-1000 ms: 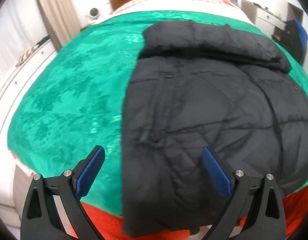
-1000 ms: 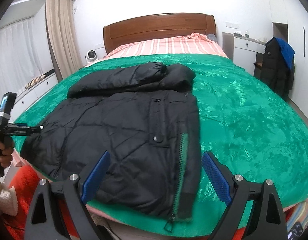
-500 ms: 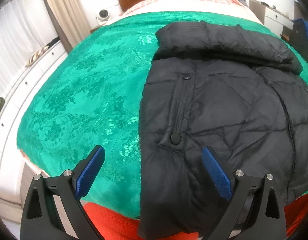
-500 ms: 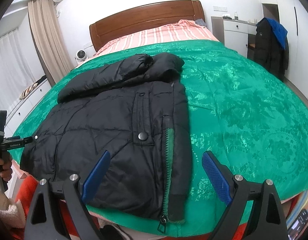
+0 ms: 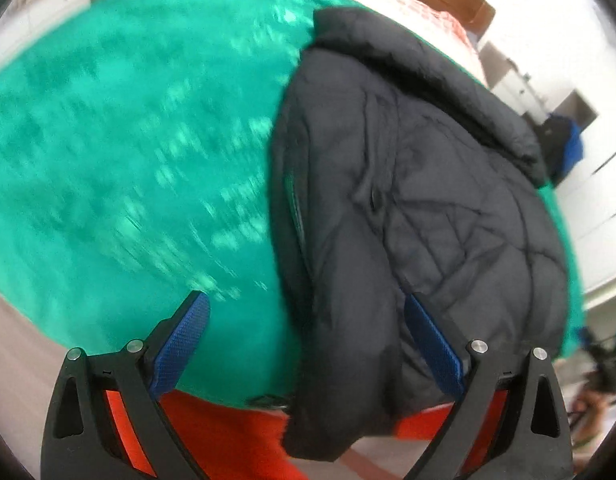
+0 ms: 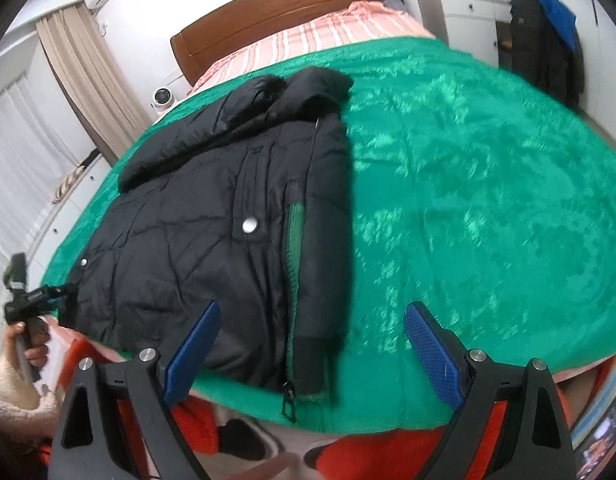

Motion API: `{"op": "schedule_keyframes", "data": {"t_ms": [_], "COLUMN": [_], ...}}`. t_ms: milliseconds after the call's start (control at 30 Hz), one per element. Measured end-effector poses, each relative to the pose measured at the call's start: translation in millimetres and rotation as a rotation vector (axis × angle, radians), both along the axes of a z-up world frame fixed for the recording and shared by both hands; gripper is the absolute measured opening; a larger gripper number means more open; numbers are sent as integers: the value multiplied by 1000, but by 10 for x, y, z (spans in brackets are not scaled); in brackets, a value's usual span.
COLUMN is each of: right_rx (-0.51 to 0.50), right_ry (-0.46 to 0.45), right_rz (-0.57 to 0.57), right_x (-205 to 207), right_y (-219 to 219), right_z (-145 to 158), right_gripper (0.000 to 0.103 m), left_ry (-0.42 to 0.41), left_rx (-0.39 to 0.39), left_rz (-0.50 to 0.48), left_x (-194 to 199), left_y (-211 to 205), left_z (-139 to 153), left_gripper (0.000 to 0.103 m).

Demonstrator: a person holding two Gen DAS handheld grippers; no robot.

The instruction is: Fold large clothes

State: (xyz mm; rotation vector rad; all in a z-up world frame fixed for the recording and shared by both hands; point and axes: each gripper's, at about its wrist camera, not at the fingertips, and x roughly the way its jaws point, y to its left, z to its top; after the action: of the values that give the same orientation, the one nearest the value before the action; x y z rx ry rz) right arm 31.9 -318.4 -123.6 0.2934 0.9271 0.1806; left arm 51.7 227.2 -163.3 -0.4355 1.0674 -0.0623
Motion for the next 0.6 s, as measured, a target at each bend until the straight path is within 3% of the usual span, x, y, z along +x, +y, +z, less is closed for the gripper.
{"op": "schedule_keyframes", "data": {"t_ms": [67,200,367,600], "right_rx": [48,88,63,48], "right_ry": [22,61,80,88], "right_rz": [-15,-36,-12,-10], "right_x": [41,113,128,126], "right_y": [-1,35,135,161], "right_z": [-88,-252,-361,-402], "right_gripper": [92,92,92,94], "left_ry": [-7,-19,-5,21], "left_rx": [-14,53,179,249], "left_rz": [11,-38,-113,-119], "left_x": [11,79,133,275], "left_y": [-25,-195,-399,-564], "left_z": [-40,-9,-80,-176], "left_gripper": [99,99,103,103]}}
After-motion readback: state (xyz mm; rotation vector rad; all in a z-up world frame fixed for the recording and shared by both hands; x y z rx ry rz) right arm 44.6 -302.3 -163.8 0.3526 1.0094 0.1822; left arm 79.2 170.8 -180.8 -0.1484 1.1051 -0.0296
